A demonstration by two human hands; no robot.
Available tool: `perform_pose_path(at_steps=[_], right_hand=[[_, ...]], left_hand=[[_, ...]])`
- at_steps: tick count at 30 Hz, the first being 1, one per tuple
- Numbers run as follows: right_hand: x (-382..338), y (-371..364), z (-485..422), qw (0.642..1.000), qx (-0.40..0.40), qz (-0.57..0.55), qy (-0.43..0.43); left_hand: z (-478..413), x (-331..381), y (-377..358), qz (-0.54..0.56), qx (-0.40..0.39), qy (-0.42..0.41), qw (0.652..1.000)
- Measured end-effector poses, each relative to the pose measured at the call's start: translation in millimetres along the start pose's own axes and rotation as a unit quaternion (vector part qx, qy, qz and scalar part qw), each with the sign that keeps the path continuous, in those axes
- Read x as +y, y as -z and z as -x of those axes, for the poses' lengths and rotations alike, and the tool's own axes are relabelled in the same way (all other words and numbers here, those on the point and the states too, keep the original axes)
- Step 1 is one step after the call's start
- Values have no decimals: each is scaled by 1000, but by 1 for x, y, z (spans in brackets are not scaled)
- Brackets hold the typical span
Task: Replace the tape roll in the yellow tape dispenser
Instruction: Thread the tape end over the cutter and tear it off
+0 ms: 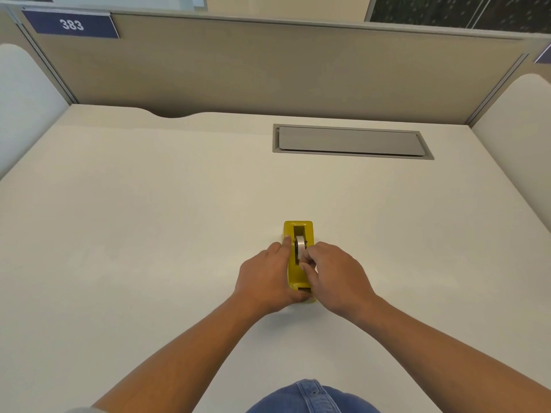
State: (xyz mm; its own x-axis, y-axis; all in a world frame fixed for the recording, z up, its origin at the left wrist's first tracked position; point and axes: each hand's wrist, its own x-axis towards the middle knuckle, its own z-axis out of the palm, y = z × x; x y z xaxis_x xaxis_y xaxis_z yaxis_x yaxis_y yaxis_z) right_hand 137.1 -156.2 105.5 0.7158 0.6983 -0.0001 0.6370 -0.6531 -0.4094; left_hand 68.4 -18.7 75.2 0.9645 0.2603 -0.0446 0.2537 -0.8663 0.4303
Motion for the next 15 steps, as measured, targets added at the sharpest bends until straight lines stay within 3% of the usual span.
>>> perform_pose_path(at_steps=[15], right_hand=[[3, -5, 28, 999, -6, 26, 28]], left_hand=[[2, 0, -2, -29, -21, 4, 999]])
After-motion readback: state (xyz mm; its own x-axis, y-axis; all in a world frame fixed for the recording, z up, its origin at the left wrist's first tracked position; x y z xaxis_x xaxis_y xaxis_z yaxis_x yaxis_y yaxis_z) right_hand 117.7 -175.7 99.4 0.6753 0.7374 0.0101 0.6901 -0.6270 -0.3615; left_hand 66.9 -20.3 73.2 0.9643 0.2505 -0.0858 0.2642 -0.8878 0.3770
